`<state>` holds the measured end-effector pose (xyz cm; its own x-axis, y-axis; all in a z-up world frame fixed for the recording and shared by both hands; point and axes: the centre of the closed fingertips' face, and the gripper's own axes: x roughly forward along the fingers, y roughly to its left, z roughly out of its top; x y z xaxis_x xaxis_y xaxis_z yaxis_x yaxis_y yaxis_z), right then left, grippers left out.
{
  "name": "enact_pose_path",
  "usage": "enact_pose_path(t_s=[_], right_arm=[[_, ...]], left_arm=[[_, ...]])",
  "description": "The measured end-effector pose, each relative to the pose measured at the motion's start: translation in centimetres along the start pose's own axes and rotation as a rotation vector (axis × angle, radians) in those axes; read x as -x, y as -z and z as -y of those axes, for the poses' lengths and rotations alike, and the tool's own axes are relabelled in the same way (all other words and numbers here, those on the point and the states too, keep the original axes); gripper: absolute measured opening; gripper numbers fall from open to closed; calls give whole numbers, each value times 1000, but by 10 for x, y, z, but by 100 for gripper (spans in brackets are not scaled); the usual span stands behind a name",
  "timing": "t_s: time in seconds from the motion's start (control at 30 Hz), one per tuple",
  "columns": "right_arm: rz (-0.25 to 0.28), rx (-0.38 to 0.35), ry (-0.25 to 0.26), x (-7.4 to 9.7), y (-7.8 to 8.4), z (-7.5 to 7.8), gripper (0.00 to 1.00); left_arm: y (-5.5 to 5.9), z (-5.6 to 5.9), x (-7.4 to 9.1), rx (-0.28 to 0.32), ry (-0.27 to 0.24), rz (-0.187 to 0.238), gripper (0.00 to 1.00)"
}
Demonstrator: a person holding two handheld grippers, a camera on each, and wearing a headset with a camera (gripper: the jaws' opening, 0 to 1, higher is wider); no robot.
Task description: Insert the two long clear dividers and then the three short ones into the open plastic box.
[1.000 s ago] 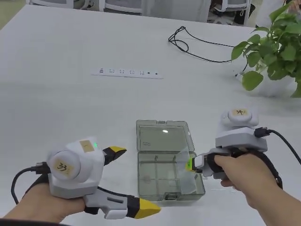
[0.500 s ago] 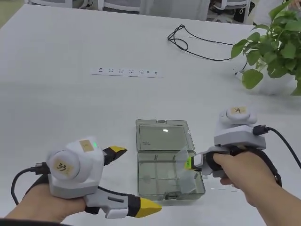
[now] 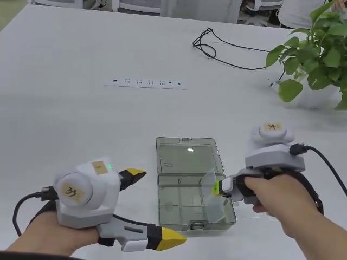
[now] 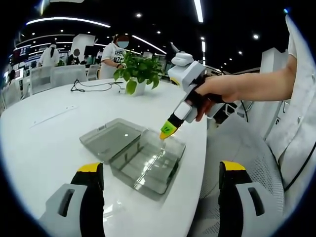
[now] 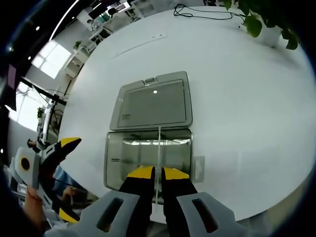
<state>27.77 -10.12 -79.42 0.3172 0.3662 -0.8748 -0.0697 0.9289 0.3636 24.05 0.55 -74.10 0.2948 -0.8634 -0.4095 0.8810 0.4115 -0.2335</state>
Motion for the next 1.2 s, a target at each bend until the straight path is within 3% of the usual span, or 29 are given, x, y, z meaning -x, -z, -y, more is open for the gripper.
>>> enact_pose_path(t_s=[0.2, 0.6, 1.2], right_arm=[[1, 15, -1, 0, 0, -1, 7], [4, 118, -47, -12, 1, -11, 9], [-4, 145, -101, -26, 7, -7, 10]], left_arm=[[3, -1, 1, 2, -4, -3, 100], [9, -4, 1, -17, -5, -29, 100], [13, -5, 5, -1, -26, -38, 100]])
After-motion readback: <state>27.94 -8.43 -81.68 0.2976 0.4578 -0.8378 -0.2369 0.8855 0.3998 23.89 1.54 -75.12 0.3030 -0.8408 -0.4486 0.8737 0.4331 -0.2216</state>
